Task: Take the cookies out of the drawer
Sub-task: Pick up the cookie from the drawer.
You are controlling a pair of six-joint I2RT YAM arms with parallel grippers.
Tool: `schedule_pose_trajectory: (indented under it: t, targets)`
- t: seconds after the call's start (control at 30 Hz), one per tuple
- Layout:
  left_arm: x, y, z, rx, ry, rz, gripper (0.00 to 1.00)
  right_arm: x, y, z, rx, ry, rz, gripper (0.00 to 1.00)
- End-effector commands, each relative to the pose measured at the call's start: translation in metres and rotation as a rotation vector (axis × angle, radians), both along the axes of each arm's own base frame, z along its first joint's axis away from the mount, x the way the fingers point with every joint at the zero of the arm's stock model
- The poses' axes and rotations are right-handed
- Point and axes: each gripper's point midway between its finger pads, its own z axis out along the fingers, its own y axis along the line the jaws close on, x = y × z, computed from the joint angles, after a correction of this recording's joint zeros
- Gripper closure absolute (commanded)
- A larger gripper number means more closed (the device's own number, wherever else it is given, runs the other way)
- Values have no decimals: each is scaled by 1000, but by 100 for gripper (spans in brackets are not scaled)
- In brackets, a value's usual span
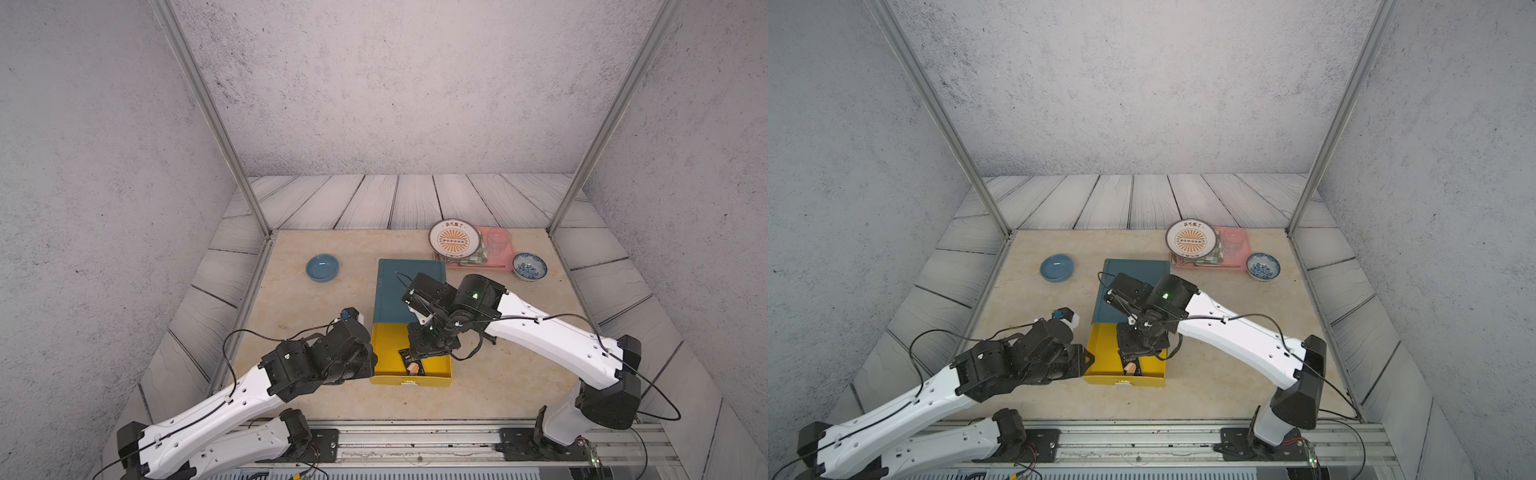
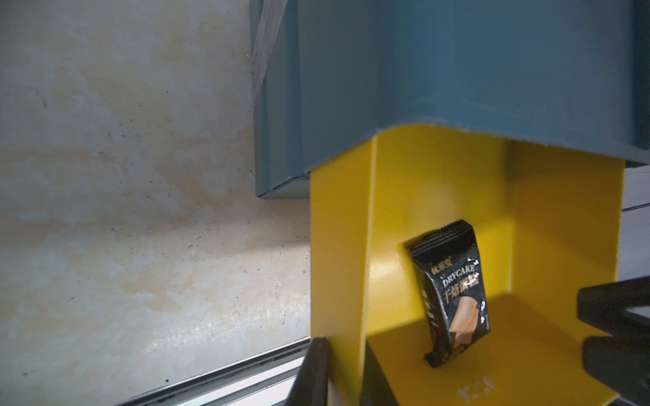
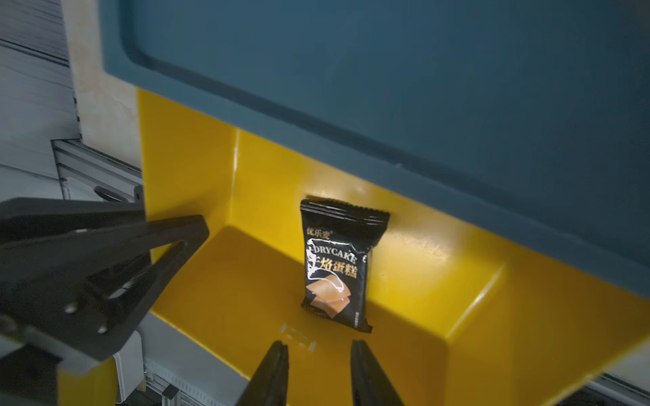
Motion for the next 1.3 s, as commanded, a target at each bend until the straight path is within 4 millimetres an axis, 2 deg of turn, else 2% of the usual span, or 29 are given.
schedule_pose_trajectory:
  t: [0.0, 0.3, 0.73, 0.9, 1.0, 1.1, 1.27]
  targets:
    - [1, 9, -20, 75, 25, 24, 83, 1, -11, -6, -43, -16, -25, 66]
    - [-1, 10, -22, 76, 28, 22, 83, 3, -16, -36, -85, -14, -55, 66]
    - [-3, 10, -25, 77, 37, 10, 83, 11, -4, -57, -84, -19, -72, 66]
    - [-4, 10, -26, 79, 39, 5, 83, 14, -7, -61, -99, -30, -80, 74]
    - [-4, 9, -27, 78, 40, 1, 83, 15, -6, -62, -97, -27, -83, 84]
    - [-4, 8, -28, 77, 46, -3, 83, 16, -4, -61, -86, -33, -86, 92]
    - [-4, 8, -29, 80, 45, -3, 83, 19, -5, -56, -75, -45, -93, 100]
